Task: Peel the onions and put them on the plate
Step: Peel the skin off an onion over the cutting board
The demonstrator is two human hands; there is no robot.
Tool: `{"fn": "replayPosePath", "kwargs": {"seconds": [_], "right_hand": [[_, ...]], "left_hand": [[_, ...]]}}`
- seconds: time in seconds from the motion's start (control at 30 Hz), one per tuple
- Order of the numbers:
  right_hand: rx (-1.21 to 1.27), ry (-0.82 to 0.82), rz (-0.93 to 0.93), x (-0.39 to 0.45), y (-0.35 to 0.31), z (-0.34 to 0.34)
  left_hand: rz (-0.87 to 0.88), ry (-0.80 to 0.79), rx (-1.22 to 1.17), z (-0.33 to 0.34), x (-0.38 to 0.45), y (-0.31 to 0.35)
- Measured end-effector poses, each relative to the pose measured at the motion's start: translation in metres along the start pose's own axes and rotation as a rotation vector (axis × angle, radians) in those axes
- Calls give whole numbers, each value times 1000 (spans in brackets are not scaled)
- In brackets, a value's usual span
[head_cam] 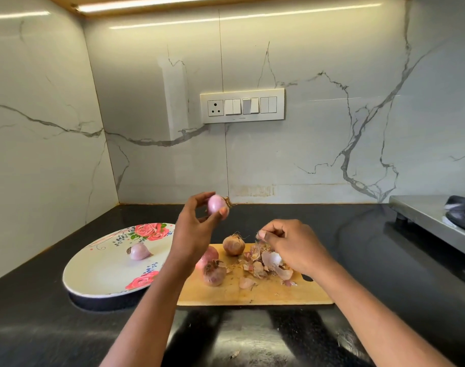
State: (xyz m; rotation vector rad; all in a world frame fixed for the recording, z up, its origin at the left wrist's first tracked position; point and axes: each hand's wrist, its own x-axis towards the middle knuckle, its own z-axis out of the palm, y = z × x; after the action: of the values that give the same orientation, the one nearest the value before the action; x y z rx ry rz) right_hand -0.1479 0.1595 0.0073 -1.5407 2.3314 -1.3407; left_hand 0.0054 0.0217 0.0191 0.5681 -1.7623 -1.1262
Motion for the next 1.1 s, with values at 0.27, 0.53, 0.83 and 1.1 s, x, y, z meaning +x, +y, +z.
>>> {"fn": "replayPosePath", "kwargs": {"seconds": [0.27, 0.53, 0.83, 1.1], "right_hand": [[281, 67, -3, 0, -2, -3], [784, 13, 39, -1, -8, -4], [439, 172, -95, 3, -5, -1], [780, 165, 58, 3, -17, 4]], "left_hand": [[-7, -241, -99, 7, -10, 9], [3, -372, -142, 13, -14, 9], [27, -348, -14, 17, -11, 2], [39, -344, -163, 16, -14, 9]]}}
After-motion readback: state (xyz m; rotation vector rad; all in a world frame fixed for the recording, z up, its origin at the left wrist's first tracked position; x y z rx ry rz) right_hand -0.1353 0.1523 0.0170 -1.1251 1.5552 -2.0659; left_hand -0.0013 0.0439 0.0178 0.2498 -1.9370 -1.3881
